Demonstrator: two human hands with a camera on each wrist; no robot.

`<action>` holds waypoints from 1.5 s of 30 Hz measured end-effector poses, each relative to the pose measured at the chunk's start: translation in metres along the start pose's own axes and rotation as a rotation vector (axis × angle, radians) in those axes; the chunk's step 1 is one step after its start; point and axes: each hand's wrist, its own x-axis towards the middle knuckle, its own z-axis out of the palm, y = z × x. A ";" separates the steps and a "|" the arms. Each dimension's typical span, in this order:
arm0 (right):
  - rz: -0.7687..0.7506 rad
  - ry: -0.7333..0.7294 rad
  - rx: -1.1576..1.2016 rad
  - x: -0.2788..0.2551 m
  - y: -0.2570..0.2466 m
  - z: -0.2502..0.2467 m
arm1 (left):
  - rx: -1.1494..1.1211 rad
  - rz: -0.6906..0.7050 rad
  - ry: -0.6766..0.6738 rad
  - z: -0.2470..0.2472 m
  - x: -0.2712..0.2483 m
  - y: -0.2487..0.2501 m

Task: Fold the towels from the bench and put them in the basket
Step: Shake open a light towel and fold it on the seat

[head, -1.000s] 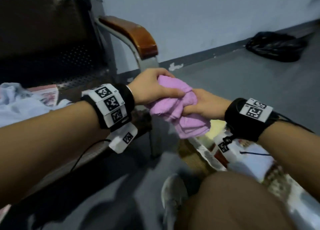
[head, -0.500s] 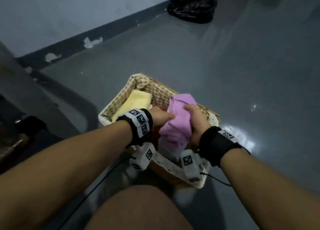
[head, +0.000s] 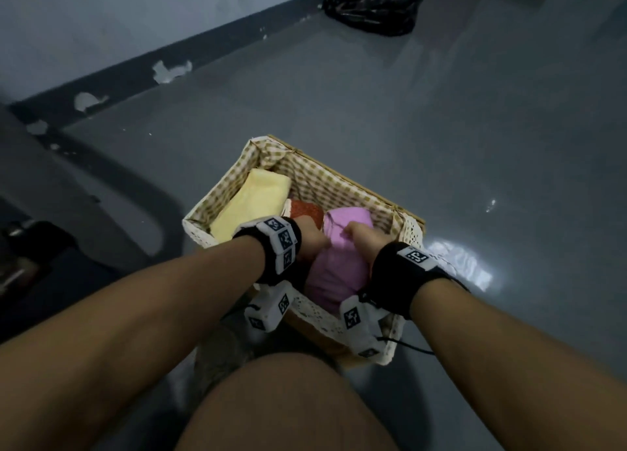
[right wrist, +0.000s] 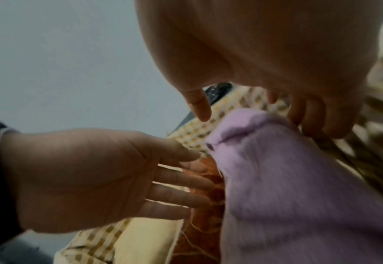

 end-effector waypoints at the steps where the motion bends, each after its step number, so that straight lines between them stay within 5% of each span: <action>1: -0.045 0.047 -0.029 -0.008 -0.010 -0.005 | -0.077 0.021 0.008 -0.009 -0.006 0.002; 5: -0.344 0.080 -0.280 -0.059 -0.061 -0.014 | -0.205 0.183 0.160 -0.057 -0.049 0.007; 9: -0.537 -0.396 -0.267 -0.128 -0.119 0.023 | -0.141 0.302 0.338 -0.120 -0.114 -0.012; 12: -0.720 -0.509 -0.402 -0.185 -0.158 0.058 | -0.079 0.303 0.493 -0.169 -0.172 -0.051; 18: -0.968 -0.764 -0.559 -0.289 -0.202 0.174 | -0.082 0.140 0.740 -0.229 -0.303 -0.165; 25: -1.223 -0.983 -0.831 -0.396 -0.182 0.326 | 0.081 -0.281 0.920 -0.217 -0.419 -0.317; 34: -1.592 -0.783 -1.267 -0.428 -0.124 0.436 | 0.051 -0.672 0.626 -0.160 -0.471 -0.444; 37: -1.696 -0.632 -1.295 -0.422 -0.114 0.456 | -0.033 -0.657 0.608 -0.153 -0.470 -0.453; 42: -1.660 -0.503 -1.368 -0.415 -0.124 0.469 | 0.039 -0.549 0.702 -0.154 -0.454 -0.446; 45: -1.620 -0.582 -1.088 -0.422 -0.134 0.461 | 0.048 -0.508 0.801 -0.160 -0.445 -0.442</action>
